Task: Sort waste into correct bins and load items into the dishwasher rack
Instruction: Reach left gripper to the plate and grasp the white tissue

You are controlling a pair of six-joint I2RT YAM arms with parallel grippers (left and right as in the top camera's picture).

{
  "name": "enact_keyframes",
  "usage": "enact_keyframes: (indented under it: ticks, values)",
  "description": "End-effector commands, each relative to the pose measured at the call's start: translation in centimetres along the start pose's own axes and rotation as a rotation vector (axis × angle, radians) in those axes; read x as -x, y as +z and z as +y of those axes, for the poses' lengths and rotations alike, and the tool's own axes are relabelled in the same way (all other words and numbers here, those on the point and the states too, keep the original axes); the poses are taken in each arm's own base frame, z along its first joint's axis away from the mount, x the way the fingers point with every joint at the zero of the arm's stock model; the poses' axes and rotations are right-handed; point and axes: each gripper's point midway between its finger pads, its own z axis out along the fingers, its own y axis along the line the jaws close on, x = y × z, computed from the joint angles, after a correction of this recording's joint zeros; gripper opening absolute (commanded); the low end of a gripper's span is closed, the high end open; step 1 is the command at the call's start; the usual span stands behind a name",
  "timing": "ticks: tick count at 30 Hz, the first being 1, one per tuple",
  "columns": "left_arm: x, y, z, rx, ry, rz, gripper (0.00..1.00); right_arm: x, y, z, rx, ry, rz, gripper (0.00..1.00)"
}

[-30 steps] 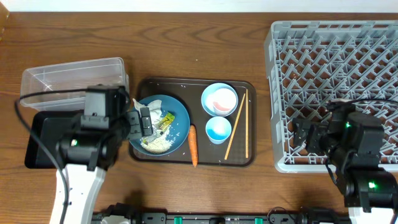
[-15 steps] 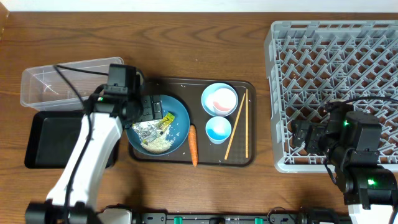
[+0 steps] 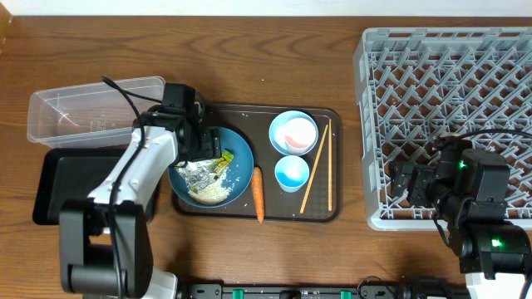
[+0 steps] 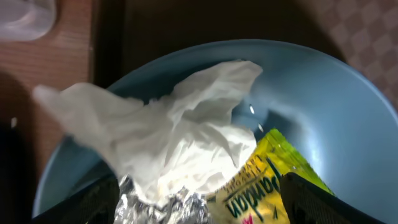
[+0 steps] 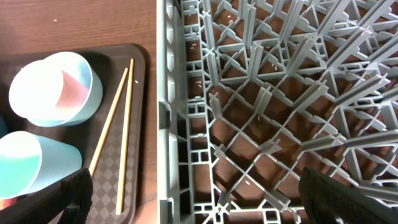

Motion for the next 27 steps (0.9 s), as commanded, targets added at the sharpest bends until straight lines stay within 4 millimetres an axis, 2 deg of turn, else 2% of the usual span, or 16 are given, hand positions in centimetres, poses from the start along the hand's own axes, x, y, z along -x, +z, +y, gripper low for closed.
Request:
enact_keyframes:
  ticks: [1, 3, 8, 9, 13, 16, 19, 24, 27]
  values:
    - [0.5, 0.6, -0.1, -0.008, -0.004, 0.006, 0.80, 0.6, -0.4, 0.5, 0.010, -0.019, -0.015, 0.99]
    - [0.6, 1.1, -0.1, -0.006, -0.005, 0.010, 0.75, 0.6, -0.4, 0.5, 0.010, -0.019, -0.014, 0.99]
    - [0.4, 1.8, 0.0, -0.002, -0.006, 0.028, 0.52, 0.5, -0.4, 0.5, 0.009, -0.019, -0.013, 0.99]
    - [0.4, 1.8, 0.0, -0.002, -0.006, 0.028, 0.46, 0.5, -0.4, 0.5, 0.009, -0.019, -0.012, 0.99]
    - [0.5, 1.7, 0.0, -0.004, -0.006, 0.021, 0.08, 0.5, -0.4, 0.5, 0.009, -0.019, -0.012, 0.99]
    - [1.2, 1.0, -0.2, -0.008, -0.004, -0.008, 0.06, 0.5, -0.4, 0.4, 0.009, -0.019, -0.013, 0.99]
    - [2.2, -0.7, -0.5, -0.020, 0.000, -0.062, 0.06, 0.5, -0.4, 0.3, 0.001, -0.019, -0.013, 0.99]
    - [4.1, -5.7, -1.2, -0.046, 0.012, -0.215, 0.06, 0.4, -0.4, 0.0, -0.017, -0.018, -0.009, 0.99]
    - [5.0, -8.8, -0.1, 0.018, 0.005, -0.324, 0.06, 0.4, -0.4, 0.0, -0.017, -0.018, -0.009, 0.99]
